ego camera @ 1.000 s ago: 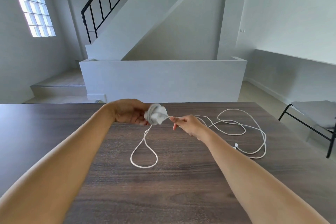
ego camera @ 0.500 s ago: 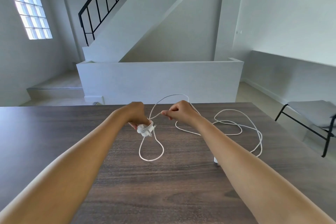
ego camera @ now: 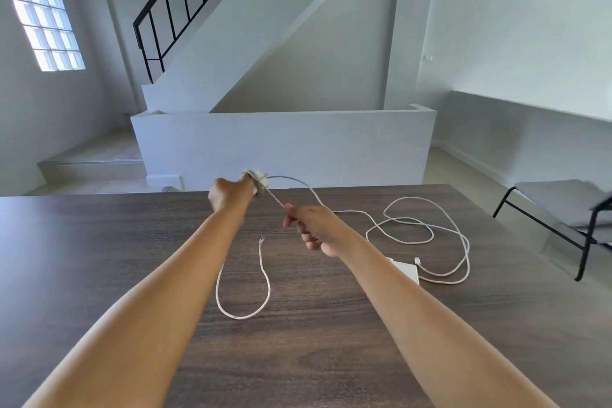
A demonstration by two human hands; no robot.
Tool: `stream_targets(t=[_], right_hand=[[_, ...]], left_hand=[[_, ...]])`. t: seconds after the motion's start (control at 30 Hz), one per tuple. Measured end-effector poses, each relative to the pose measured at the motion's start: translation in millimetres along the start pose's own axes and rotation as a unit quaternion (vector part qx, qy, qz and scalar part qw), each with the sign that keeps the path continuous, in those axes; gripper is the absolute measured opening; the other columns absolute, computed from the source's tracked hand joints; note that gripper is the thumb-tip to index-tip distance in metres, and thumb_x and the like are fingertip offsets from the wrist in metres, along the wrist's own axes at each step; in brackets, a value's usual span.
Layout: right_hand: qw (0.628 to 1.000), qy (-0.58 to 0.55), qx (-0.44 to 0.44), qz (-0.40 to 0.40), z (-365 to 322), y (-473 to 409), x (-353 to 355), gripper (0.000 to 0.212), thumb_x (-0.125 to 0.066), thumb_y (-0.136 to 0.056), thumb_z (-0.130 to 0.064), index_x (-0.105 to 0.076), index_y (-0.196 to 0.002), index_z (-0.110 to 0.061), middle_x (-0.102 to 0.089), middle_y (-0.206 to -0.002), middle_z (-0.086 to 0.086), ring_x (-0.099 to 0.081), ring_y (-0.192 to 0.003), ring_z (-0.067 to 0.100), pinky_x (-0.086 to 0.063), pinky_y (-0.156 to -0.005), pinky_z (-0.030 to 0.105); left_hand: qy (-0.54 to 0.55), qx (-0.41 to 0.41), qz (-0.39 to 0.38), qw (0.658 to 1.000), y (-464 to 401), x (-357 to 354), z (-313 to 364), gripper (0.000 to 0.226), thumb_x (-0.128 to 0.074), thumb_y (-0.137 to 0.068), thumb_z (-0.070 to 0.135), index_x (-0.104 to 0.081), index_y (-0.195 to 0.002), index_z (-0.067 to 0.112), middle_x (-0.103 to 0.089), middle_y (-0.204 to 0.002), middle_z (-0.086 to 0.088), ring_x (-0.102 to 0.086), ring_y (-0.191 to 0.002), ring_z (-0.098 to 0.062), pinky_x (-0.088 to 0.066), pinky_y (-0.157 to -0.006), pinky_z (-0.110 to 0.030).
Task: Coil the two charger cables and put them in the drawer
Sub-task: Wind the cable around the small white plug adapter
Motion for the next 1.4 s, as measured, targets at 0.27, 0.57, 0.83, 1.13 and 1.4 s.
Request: stream_targets(t=[0.27,0.57,0.83,1.13,1.4], right_hand=[[0.998,0.053,0.016,-0.004,29,2,23,0.042,-0.053,-0.092,-0.049,-0.062,-0.071,-0.014,-0.028,-0.049,-0.007,-0.022,-0.038,0.006,-0.018,-0.040,0.019],[0.974,0.221,0.046,0.031,23,0,47,0.057,-0.052,-0.079,-0.071,-0.070,-0.068,-0.018,-0.023,-0.049,-0.004,-0.023,-0.043,0.012,-0.031,-0.050,0.020],[0.926,0.373,0.047,0.035,-23,0,61,0.042,-0.070,-0.075,-0.059,-0.069,-0.056,-0.021,-0.041,-0.047,-0.007,-0.036,-0.048,0.008,-0.032,-0.053,0.023],[0.926,0.371,0.069,0.025,-44,-1,38,0.029,-0.059,-0.089,-0.034,-0.073,-0.077,-0.012,-0.049,-0.053,-0.005,-0.041,-0.053,0.012,-0.035,-0.054,0.026],[0.996,0.086,-0.021,-0.031,-36,-2,15,0.023,-0.054,-0.094,-0.018,-0.062,-0.075,-0.009,-0.033,-0.055,-0.003,-0.025,-0.039,0.005,-0.018,-0.036,0.015]], left_hand=[[0.283,0.139,-0.211,0.925,8,1,11,0.027,-0.068,-0.082,0.000,-0.055,-0.104,-0.004,-0.063,-0.098,-0.021,-0.066,-0.080,-0.028,-0.059,-0.051,-0.033],[0.136,0.094,-0.435,0.885,17,16,20,0.018,-0.056,-0.091,0.014,-0.062,-0.095,-0.003,-0.067,-0.082,-0.016,-0.071,-0.067,-0.021,-0.060,-0.061,-0.029],[-0.249,-0.031,-0.531,0.810,16,28,34,0.045,-0.076,-0.072,0.028,-0.069,-0.101,-0.006,-0.071,-0.088,-0.019,-0.069,-0.072,-0.021,-0.058,-0.067,-0.027],[-0.462,-0.291,-0.281,0.789,5,8,16,0.037,-0.054,-0.090,0.031,-0.052,-0.062,0.008,-0.045,-0.057,-0.006,-0.039,-0.055,-0.019,-0.031,-0.053,-0.029],[-0.506,-0.363,-0.060,0.780,-4,2,-5,0.033,-0.038,-0.095,0.023,-0.056,-0.112,0.002,-0.054,-0.108,-0.018,-0.053,-0.100,-0.034,-0.042,-0.072,-0.035]])
Point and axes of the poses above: each hand's wrist, its own y-axis away from the middle knuckle, its own x-axis out of the back of the hand, z = x × y, the point moved 1 cm from there along -y, towards the middle knuckle
